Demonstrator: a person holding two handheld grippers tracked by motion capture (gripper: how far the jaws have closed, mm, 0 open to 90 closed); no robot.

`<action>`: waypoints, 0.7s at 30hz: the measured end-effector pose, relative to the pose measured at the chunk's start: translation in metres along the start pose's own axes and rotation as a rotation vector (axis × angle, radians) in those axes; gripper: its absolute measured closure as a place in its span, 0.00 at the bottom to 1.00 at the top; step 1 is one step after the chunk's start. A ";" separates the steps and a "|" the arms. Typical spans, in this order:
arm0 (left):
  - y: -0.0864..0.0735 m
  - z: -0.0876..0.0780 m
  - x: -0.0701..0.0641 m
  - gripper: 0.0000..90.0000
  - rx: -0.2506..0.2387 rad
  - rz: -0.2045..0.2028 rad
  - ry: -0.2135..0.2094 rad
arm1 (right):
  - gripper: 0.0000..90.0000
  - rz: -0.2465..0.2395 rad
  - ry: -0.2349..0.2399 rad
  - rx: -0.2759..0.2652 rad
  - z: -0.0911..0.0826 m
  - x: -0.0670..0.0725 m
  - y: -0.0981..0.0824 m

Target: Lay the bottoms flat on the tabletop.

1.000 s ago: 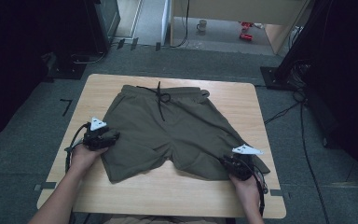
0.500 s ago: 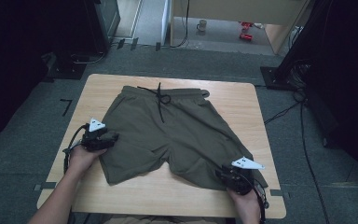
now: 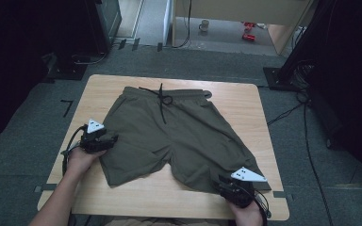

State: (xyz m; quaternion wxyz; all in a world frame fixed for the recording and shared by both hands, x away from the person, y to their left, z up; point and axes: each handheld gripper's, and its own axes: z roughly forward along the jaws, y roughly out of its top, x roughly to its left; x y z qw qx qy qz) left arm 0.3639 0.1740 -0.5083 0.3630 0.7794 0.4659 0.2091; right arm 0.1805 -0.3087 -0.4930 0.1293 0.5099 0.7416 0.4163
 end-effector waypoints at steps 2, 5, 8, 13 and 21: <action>0.001 -0.001 0.000 0.45 -0.001 0.001 0.005 | 0.77 0.010 0.007 -0.015 -0.002 -0.001 0.005; 0.003 -0.007 0.001 0.48 -0.022 -0.011 0.006 | 0.78 -0.004 0.008 -0.024 -0.002 0.000 0.011; 0.004 -0.011 0.003 0.54 -0.025 -0.027 -0.006 | 0.79 -0.020 0.000 -0.035 -0.001 -0.001 0.019; 0.006 -0.023 0.005 0.62 -0.033 -0.043 -0.005 | 0.79 -0.068 -0.014 -0.045 0.011 -0.006 0.037; 0.000 -0.040 0.000 0.80 0.027 -0.078 -0.020 | 0.77 -0.100 -0.011 -0.051 0.038 -0.016 0.057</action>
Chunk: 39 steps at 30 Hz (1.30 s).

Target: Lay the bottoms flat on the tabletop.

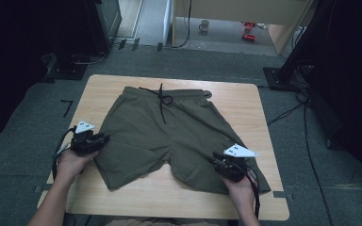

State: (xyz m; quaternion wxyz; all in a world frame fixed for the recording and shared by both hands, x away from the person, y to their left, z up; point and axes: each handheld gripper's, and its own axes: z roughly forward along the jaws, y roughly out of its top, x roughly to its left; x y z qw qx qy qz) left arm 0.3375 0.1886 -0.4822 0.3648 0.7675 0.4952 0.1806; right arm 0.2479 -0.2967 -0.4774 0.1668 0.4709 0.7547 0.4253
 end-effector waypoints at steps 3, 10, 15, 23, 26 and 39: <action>-0.004 -0.011 -0.004 0.89 -0.002 -0.005 -0.009 | 0.77 -0.001 0.004 0.007 0.006 -0.001 0.002; -0.016 -0.026 -0.017 0.93 0.039 0.048 -0.013 | 0.77 -0.010 0.002 0.029 0.017 -0.002 0.000; -0.027 -0.043 -0.021 0.93 0.029 0.041 -0.019 | 0.77 -0.005 -0.003 0.036 0.017 -0.006 -0.002; -0.043 -0.065 -0.029 0.92 0.046 0.073 -0.019 | 0.77 -0.002 -0.014 0.047 0.016 -0.011 -0.003; -0.048 -0.073 -0.029 0.88 0.030 0.069 -0.032 | 0.77 -0.001 -0.023 0.050 0.015 -0.014 -0.004; -0.016 -0.079 -0.015 0.77 -0.114 0.059 -0.050 | 0.74 0.010 -0.060 0.038 0.013 -0.035 0.000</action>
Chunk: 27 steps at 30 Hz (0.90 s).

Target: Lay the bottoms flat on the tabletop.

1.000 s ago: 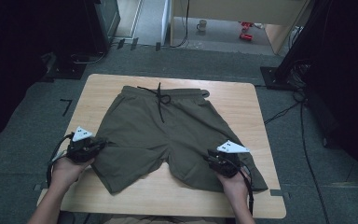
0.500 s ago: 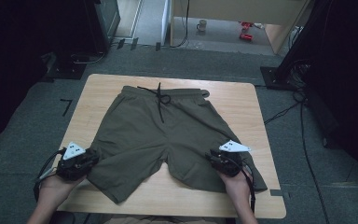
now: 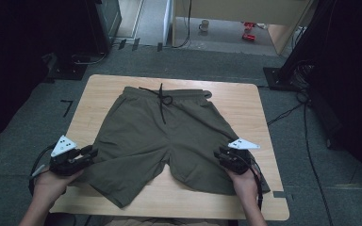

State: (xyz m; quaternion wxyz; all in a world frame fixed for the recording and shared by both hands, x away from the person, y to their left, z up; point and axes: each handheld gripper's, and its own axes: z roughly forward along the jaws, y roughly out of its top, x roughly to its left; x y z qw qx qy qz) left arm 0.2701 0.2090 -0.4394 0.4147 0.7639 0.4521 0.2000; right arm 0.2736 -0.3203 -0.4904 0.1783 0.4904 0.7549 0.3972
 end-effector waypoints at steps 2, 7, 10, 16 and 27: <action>0.006 0.004 0.003 0.77 0.001 0.007 -0.001 | 0.74 -0.005 -0.006 -0.009 0.000 -0.004 0.002; 0.014 0.024 0.017 0.78 0.025 0.003 0.013 | 0.72 -0.004 -0.007 -0.023 0.003 -0.013 0.005; 0.017 0.040 0.023 0.78 0.045 0.002 0.011 | 0.70 -0.003 -0.013 -0.025 0.007 -0.018 0.008; 0.015 0.075 0.028 0.77 0.113 0.002 -0.004 | 0.67 0.000 -0.003 0.038 0.025 -0.022 0.010; -0.001 0.113 0.016 0.70 0.183 0.068 -0.018 | 0.56 -0.017 -0.013 0.064 0.052 -0.012 0.009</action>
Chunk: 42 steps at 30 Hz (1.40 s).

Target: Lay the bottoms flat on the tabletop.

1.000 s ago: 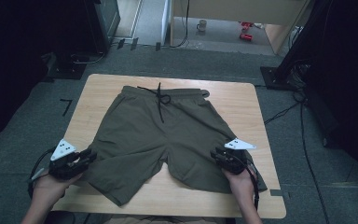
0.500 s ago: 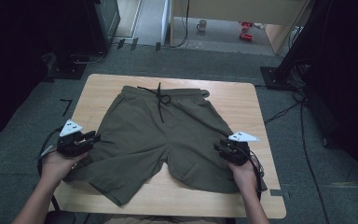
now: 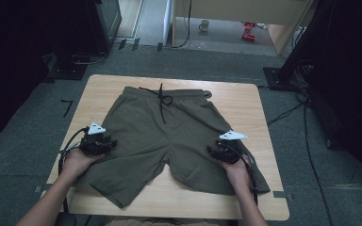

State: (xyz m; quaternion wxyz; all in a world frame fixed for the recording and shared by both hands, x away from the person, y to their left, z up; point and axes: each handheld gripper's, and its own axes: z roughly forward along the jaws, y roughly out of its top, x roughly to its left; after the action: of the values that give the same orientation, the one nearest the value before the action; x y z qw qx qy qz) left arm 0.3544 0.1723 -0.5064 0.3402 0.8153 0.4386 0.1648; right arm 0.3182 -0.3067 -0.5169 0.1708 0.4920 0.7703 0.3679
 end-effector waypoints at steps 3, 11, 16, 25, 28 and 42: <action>0.001 0.003 0.001 0.72 -0.014 -0.004 0.004 | 0.57 -0.024 -0.028 -0.010 0.003 0.003 0.001; 0.012 0.016 0.007 0.76 -0.034 -0.039 0.043 | 0.60 -0.030 -0.065 -0.045 0.014 0.005 0.006; 0.024 0.026 0.014 0.76 -0.029 -0.066 0.052 | 0.60 -0.027 -0.068 -0.043 0.024 0.002 0.015; 0.039 0.040 0.027 0.69 -0.041 -0.110 0.077 | 0.58 -0.010 -0.085 -0.043 0.043 -0.004 0.034; 0.038 0.035 0.025 0.66 -0.052 -0.103 0.074 | 0.65 0.008 -0.066 -0.017 0.039 -0.004 0.037; 0.030 -0.017 -0.012 0.63 -0.132 -0.013 0.012 | 0.73 -0.063 0.068 -0.080 -0.017 0.029 0.022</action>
State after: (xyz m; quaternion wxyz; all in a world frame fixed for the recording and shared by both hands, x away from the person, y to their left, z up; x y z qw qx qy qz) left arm 0.3564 0.1578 -0.4730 0.3915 0.7871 0.4343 0.1961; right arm 0.3081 -0.2821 -0.4864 0.1754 0.4473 0.7757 0.4092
